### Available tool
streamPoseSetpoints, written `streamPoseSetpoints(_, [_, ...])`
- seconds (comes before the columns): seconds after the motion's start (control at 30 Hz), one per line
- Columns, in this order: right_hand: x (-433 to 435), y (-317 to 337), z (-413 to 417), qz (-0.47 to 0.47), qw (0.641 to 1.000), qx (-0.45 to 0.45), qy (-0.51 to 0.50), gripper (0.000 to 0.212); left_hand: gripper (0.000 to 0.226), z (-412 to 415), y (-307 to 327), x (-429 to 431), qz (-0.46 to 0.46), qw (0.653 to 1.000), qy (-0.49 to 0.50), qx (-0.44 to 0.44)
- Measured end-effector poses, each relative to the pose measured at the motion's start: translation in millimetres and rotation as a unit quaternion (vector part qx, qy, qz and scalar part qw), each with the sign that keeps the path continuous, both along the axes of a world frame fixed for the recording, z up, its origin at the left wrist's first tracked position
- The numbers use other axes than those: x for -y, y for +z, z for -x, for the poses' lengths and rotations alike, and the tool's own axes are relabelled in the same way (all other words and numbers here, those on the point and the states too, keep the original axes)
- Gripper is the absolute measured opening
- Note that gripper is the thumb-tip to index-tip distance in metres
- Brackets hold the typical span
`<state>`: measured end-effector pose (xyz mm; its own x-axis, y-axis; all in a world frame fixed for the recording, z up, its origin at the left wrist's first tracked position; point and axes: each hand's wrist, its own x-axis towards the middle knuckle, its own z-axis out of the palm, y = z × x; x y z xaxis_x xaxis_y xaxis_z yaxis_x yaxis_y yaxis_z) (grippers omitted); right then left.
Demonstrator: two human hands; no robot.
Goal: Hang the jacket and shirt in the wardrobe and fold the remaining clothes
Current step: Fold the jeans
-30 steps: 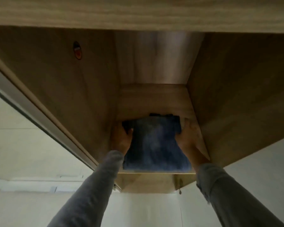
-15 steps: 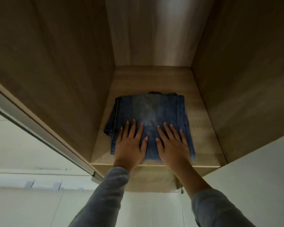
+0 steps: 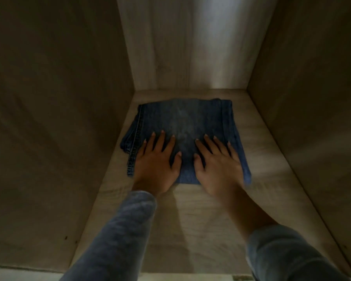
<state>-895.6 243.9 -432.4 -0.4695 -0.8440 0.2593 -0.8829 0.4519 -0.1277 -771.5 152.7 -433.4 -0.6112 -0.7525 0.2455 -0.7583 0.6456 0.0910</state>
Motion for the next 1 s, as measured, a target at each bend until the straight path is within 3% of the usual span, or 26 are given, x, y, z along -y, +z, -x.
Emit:
streamPoseSetpoints(0.17, [36,-1,21,0.017,1.000,-0.002,0.010,0.070,0.076,22,-1,36,-0.001,1.000,0.007,0.007])
streamPoseSetpoints(0.3, [61,1,40,-0.008,1.000,0.009,0.020,0.051,0.069,36,-1,59,0.003,1.000,0.009,0.007])
streamPoseSetpoints(0.57, [100,1,60,0.009,1.000,0.010,0.028,0.049,0.054,56,-1,97,0.009,1.000,0.017,-0.004])
streamPoseSetpoints(1.0, [124,-2,68,0.069,0.998,-0.005,0.009,0.045,0.057,68,-5,123,0.028,0.999,0.020,-0.029])
